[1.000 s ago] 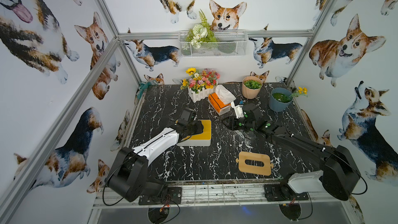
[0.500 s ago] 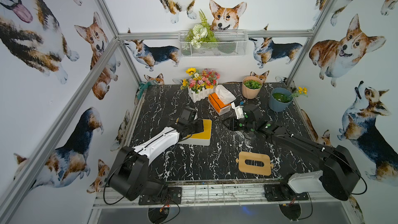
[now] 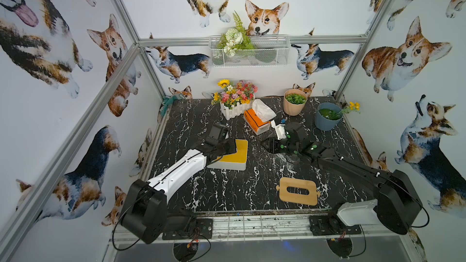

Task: Put the tissue paper into the tissue box
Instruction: Close the box lid on the tissue box, then pull the paper towel from the tissue box.

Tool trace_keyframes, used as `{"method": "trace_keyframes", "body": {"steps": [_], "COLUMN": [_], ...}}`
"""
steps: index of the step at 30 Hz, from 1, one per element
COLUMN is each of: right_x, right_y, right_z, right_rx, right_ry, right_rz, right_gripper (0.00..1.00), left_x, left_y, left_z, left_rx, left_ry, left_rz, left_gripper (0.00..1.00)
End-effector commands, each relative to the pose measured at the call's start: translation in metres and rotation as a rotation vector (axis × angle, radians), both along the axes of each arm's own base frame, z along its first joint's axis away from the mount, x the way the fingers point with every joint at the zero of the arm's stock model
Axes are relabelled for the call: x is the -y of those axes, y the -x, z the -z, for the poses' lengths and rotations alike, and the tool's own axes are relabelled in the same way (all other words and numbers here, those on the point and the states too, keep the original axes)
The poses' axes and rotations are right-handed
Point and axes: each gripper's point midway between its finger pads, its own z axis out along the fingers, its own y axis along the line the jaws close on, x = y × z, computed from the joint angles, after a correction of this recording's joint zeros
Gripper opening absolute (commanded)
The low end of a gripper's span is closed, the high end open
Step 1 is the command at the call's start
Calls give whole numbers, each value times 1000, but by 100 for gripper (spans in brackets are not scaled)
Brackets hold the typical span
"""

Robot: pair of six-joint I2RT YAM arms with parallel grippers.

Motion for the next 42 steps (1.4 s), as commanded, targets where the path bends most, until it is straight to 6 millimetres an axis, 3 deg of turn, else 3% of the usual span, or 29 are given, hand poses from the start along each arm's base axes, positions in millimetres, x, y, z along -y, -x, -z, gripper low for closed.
{"method": "trace_keyframes", "body": {"steps": [1,3,7,13,20,25,30,35,36,42], "right_x": [-5,-6,-6,-9,-24,-55,-87,-108,-112,-128], "right_y": [-3,-3,-3,-2,0,0,-1,0,0,2], "right_z": [-7,-7,-6,-8,-8,-8,4,19,20,32], "right_rx": [26,23,18,17,19,75,61,54,58,62], "right_ry": [-28,-29,-29,-39,2,188,343,444,455,500], "right_rz": [-10,-13,-14,-30,-102,-171,-210,-206,-202,-192], "right_gripper": [44,44,44,45,46,47,47,46,45,40], "left_x": [0,3,5,6,-3,-30,-72,-111,-116,-126], "left_y": [0,1,2,1,-4,-5,1,5,8,12], "left_z": [0,4,14,24,1,-33,-50,-48,-39,-22], "left_rx": [8,-7,-31,-50,34,142,212,214,196,168], "left_ry": [-5,0,7,-2,-21,-25,-2,55,58,95], "left_rz": [6,16,23,22,0,-74,-176,-251,-258,-276], "left_gripper": [0,0,14,21,23,38,64,75,76,84]}}
